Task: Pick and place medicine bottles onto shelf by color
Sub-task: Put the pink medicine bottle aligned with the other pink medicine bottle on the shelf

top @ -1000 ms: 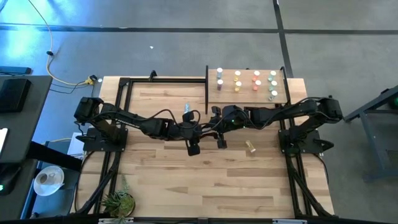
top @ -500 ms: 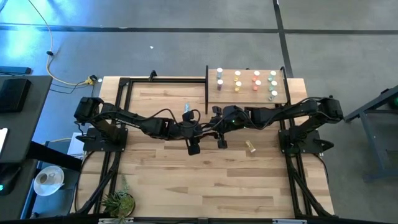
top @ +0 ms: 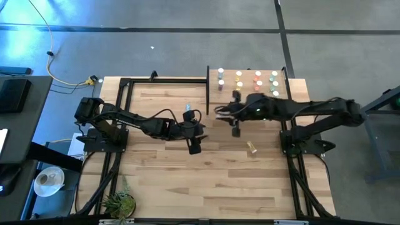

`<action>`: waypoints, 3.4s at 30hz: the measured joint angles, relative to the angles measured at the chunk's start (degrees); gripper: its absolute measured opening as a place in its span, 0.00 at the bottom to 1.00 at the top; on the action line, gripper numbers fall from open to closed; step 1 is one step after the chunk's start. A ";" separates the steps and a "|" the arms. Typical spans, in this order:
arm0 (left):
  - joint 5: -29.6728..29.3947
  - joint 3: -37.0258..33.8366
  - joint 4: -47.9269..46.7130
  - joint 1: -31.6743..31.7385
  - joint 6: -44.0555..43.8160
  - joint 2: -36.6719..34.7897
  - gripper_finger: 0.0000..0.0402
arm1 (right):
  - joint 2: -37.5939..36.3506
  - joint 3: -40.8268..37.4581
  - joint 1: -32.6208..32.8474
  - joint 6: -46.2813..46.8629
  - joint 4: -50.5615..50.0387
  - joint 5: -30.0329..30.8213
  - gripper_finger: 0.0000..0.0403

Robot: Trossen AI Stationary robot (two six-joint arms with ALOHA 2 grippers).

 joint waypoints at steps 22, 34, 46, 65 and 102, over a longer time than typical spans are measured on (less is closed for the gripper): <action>-3.60 -0.41 -0.86 1.21 8.72 -8.99 0.47 | -25.04 -1.18 -6.59 -0.01 -9.45 10.08 0.28; 1.24 -12.23 8.53 8.06 -3.05 -9.11 0.47 | -29.41 -10.96 -7.34 7.50 -11.87 20.03 0.28; 5.40 -16.21 16.80 9.07 -3.28 -9.11 0.47 | -31.73 -18.64 -7.32 12.81 -13.05 27.93 0.28; 5.40 -16.19 16.88 9.03 -3.73 -9.11 0.47 | -34.50 -24.15 -14.01 21.68 -13.85 34.02 0.28; 5.40 -16.16 16.82 9.03 -3.75 -9.11 0.47 | -29.41 -24.11 -17.83 24.02 -14.19 29.17 0.32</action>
